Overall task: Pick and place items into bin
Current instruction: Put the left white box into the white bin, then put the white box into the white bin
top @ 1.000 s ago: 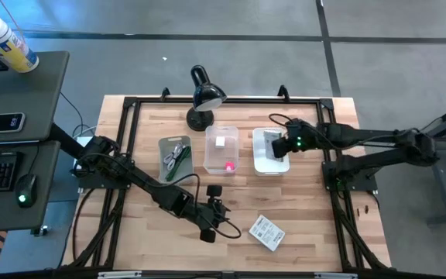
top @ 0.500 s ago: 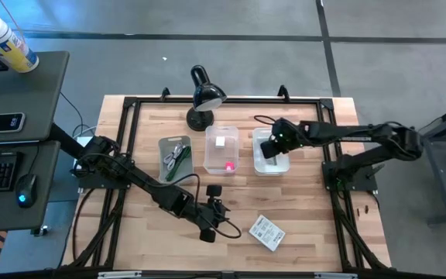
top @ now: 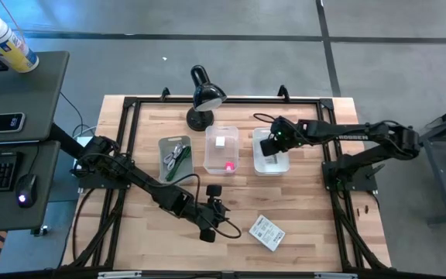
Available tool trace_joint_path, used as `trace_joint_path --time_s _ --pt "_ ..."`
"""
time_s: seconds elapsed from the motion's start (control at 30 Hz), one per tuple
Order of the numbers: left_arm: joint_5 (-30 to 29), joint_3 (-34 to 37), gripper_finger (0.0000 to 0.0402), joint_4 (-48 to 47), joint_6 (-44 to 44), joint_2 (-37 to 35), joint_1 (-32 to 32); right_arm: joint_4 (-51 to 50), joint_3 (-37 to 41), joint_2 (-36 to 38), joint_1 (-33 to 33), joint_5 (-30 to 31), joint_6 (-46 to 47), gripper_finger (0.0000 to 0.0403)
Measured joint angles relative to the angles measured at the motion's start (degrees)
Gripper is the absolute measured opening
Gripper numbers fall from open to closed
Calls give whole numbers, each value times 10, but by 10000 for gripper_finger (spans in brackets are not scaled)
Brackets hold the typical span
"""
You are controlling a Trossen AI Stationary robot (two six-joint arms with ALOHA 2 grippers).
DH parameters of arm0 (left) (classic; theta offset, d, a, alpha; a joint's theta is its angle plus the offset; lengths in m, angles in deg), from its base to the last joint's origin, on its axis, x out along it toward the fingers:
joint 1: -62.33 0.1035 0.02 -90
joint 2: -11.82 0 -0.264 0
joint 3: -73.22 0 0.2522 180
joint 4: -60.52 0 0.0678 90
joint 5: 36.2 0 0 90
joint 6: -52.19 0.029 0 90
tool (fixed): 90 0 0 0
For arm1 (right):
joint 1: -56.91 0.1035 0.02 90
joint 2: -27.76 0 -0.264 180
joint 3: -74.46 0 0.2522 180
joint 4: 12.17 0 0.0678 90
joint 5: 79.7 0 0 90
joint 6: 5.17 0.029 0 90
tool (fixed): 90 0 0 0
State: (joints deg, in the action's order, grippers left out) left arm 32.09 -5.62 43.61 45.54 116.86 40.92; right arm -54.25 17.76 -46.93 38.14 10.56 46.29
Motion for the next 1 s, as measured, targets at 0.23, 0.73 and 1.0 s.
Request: trace_joint_path --time_s 0.23,0.73,1.0 --pt "0 0 113 0 1 0 0 -7 1 1 0 9 -1 108" --pt "0 0 113 0 6 0 0 -153 -123 1 1 70 -76 213" --pt "27 0 113 41 58 0 0 -304 -264 2 81 17 -110 212"
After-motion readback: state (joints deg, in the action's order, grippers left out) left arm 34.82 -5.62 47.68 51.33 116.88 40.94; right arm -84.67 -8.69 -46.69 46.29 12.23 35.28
